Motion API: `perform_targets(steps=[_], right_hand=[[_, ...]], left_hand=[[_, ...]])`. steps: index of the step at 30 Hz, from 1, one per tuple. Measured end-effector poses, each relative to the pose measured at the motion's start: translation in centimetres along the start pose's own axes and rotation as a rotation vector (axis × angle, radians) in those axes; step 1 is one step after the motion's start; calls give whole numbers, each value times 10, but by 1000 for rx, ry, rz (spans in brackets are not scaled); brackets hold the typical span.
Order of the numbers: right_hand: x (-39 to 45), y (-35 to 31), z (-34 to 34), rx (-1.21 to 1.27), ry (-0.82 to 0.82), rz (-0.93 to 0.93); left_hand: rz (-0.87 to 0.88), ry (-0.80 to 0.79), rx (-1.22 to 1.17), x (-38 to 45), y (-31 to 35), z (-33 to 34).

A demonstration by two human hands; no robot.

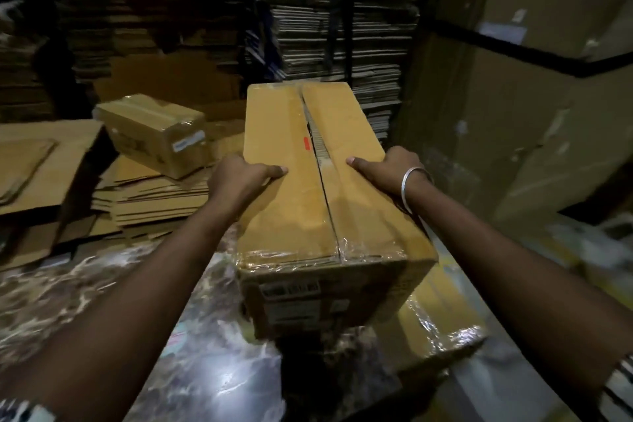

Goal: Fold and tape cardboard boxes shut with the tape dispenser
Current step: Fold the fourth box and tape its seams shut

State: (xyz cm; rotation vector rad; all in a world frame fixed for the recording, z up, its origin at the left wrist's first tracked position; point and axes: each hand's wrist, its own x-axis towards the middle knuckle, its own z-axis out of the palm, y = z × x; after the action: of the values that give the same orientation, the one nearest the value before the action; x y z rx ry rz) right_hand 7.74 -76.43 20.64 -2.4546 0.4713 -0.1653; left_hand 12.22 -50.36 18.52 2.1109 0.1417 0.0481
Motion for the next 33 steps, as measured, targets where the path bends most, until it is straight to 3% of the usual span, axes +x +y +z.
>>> perform_targets(steps=[13, 24, 33], right_hand=[[48, 166, -50, 64, 173, 248], [122, 326, -24, 34, -51, 238], [144, 390, 31, -3, -209, 193]], left_hand=[[34, -213, -31, 4, 34, 197], [-125, -285, -25, -25, 8, 341], [-276, -331, -170, -35, -54, 385]])
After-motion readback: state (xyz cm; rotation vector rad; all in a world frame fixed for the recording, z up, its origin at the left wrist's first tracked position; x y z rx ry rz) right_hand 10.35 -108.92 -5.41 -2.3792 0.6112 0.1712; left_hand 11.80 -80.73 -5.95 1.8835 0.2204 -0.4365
